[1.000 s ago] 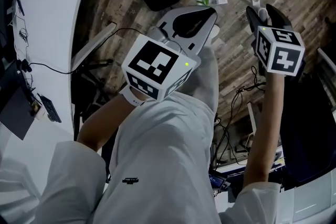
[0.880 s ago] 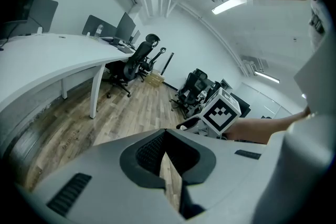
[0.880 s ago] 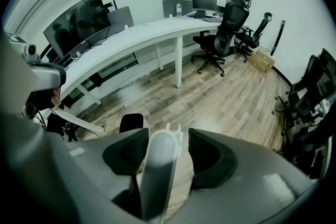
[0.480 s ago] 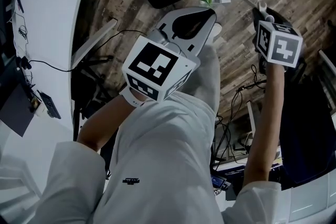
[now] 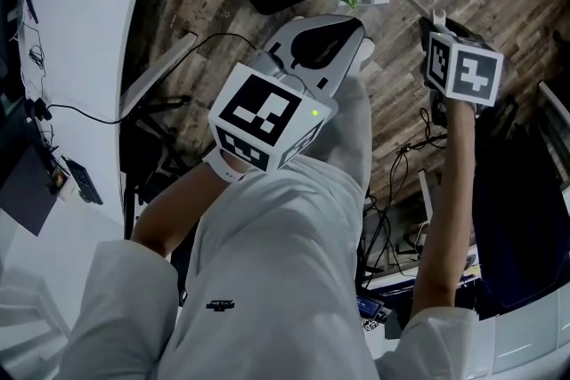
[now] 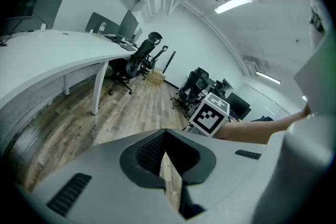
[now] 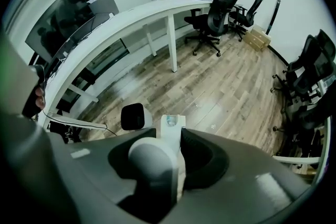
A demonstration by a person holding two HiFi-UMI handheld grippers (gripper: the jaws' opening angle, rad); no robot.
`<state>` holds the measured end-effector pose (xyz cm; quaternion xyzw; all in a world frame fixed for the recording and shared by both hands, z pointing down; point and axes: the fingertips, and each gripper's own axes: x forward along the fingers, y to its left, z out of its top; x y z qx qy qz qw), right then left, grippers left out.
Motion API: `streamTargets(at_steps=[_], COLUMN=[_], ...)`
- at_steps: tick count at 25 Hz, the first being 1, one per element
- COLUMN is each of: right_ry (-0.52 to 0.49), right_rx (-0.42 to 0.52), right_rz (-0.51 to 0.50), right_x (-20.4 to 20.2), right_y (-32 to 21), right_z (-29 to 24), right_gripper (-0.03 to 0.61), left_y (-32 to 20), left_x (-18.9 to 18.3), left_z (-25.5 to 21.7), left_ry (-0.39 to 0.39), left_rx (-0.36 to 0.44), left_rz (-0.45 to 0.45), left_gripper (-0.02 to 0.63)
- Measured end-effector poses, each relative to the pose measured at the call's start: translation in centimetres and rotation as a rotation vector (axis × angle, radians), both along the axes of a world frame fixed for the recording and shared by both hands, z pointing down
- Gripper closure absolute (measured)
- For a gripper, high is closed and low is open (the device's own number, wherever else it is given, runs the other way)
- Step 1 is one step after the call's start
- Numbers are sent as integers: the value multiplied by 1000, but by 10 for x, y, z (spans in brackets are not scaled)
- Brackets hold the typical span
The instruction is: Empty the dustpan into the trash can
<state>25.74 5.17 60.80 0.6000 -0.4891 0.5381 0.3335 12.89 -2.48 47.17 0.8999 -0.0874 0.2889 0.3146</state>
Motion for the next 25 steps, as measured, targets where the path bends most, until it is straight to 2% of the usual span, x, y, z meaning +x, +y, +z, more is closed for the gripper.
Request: streamTargets(at_steps=[8, 12, 17, 20, 25], right_ry=[4, 75, 94, 92, 81], right_rx=[2, -17, -11, -1, 27], right_rz=[2, -18, -8, 33, 164], right_x=[0, 8, 14, 21, 35], right_y=[-1, 12, 24, 31, 56], right_z=[1, 0, -1, -1, -7], right_gripper=[422, 471, 462, 463, 463], left_y=[6, 10, 13, 15, 22], left_x=[-8, -13, -19, -24, -31], left_z=[0, -2, -7, -10, -18], left_ry=[0, 0, 2, 2, 2], left_rx=[0, 5, 18, 30, 40], left_rz=[3, 4, 0, -3, -6], left_gripper=[607, 607, 607, 607, 607])
